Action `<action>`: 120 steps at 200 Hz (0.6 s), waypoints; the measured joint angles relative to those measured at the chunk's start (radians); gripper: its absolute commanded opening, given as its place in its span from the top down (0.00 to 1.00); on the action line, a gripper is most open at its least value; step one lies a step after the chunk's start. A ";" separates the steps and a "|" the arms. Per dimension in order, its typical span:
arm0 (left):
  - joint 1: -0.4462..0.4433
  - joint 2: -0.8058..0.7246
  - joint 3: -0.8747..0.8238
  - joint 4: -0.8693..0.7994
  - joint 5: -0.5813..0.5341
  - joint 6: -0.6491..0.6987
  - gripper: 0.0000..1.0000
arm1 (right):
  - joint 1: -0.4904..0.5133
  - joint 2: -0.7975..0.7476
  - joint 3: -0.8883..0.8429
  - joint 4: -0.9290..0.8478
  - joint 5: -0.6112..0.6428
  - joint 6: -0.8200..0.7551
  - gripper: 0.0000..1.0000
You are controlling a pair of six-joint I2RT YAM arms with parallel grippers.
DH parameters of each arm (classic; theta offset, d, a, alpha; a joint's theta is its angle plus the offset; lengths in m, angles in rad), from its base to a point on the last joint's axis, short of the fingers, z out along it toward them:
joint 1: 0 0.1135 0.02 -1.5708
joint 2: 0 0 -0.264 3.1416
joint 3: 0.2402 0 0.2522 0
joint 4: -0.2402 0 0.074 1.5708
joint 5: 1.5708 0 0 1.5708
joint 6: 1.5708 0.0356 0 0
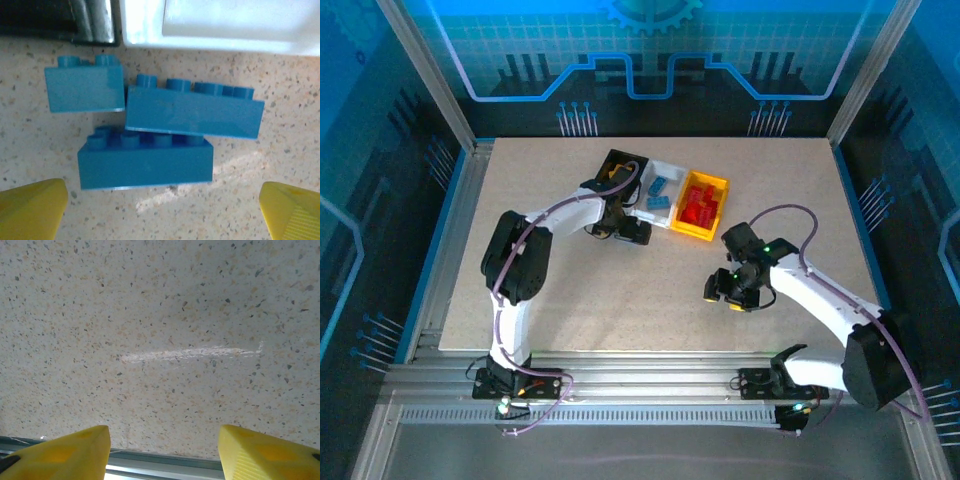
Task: Sort the legos into containers by color
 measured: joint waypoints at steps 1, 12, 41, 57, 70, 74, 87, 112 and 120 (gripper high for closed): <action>0.000 0.002 0.002 0.000 0.000 0.000 0.01 | 0.000 0.001 0.000 0.000 0.000 0.000 0.39; 0.000 0.019 0.014 -0.001 -0.003 0.000 0.03 | 0.000 0.007 0.005 0.000 0.000 0.000 0.39; 0.000 0.055 0.035 -0.009 -0.006 0.002 0.11 | 0.000 0.017 0.011 0.000 0.000 0.000 0.39; 0.000 0.070 0.043 -0.011 -0.006 0.002 0.18 | 0.000 0.019 0.011 0.000 0.000 0.000 0.39; 0.000 0.076 0.043 -0.014 -0.007 0.006 0.23 | 0.000 0.019 0.011 0.000 0.000 0.000 0.39; 0.000 0.077 0.043 -0.015 -0.007 0.011 0.24 | 0.000 0.019 0.011 0.000 0.000 0.000 0.39; 0.000 0.079 0.043 -0.019 -0.007 0.015 0.29 | 0.000 0.021 0.011 0.001 0.000 0.001 0.40; 0.000 0.078 0.043 -0.023 -0.013 0.019 0.34 | 0.000 0.021 0.011 0.003 0.000 0.002 0.39; 0.000 0.078 0.043 -0.024 -0.014 0.020 0.36 | 0.000 0.021 0.011 0.005 -0.001 0.004 0.39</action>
